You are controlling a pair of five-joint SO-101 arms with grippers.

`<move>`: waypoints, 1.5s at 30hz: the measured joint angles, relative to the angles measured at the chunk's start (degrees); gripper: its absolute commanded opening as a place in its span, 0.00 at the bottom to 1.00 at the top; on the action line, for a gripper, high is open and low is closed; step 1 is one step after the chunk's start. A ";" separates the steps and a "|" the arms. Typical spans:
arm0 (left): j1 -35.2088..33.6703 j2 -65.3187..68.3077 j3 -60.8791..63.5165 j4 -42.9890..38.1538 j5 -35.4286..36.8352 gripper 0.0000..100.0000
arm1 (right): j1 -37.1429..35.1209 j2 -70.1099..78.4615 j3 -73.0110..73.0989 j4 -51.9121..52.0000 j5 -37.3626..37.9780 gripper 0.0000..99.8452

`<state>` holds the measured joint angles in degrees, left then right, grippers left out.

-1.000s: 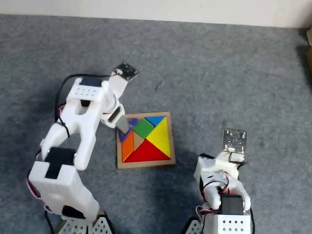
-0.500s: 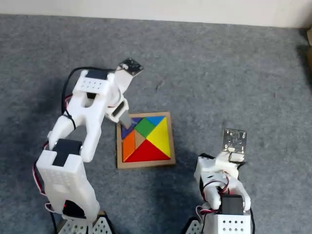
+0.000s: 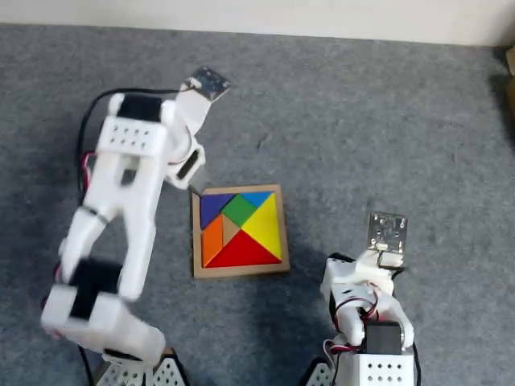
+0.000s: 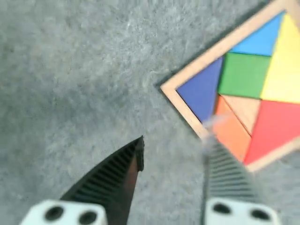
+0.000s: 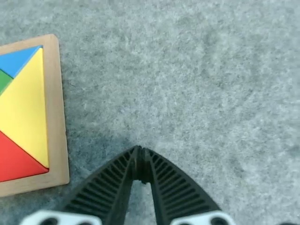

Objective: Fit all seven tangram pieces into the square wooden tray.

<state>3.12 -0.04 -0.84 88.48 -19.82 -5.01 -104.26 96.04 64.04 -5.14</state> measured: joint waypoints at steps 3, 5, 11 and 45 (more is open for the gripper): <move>1.58 -10.46 9.93 -3.25 0.09 0.01 | 0.00 0.00 0.00 0.00 0.00 0.01; 1.58 -18.11 17.67 -6.95 0.09 0.01 | 0.00 0.00 0.00 0.00 0.00 0.01; 1.67 -40.18 39.82 -15.21 4.84 0.00 | 0.00 0.00 0.00 0.00 0.00 0.01; -3.96 -104.35 96.70 -21.01 8.35 0.00 | 0.00 0.00 0.00 3.34 0.00 0.01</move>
<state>-0.84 -104.40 95.87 67.47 -11.47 -5.01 -104.26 96.04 67.38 -5.14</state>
